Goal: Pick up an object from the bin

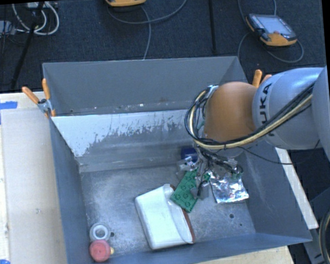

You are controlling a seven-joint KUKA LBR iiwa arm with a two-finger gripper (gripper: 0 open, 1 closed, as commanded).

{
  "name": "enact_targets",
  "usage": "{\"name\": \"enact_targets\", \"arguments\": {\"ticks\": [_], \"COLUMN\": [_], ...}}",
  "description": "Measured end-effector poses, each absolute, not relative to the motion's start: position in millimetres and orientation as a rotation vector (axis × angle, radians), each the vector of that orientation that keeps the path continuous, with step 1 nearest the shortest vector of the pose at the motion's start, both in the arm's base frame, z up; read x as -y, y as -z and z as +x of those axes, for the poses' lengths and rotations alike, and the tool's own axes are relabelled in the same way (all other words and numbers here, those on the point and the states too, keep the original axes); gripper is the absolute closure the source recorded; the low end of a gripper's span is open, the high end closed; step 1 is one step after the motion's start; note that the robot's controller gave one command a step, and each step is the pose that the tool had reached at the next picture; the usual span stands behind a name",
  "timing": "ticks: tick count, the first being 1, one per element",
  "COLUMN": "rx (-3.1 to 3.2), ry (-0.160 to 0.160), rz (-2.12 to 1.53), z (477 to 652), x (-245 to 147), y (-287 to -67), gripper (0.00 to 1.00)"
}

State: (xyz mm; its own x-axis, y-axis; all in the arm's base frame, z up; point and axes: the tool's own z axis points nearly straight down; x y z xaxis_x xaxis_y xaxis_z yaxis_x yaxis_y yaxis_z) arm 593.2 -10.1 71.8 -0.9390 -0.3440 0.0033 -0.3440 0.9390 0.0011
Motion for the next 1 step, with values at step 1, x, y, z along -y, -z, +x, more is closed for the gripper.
{"name": "enact_targets", "arguments": {"ticks": [1], "rx": [3.092], "ry": [-0.002], "rz": [0.598], "z": [559.9], "x": [7.4], "y": [-223.4], "gripper": [1.0]}}
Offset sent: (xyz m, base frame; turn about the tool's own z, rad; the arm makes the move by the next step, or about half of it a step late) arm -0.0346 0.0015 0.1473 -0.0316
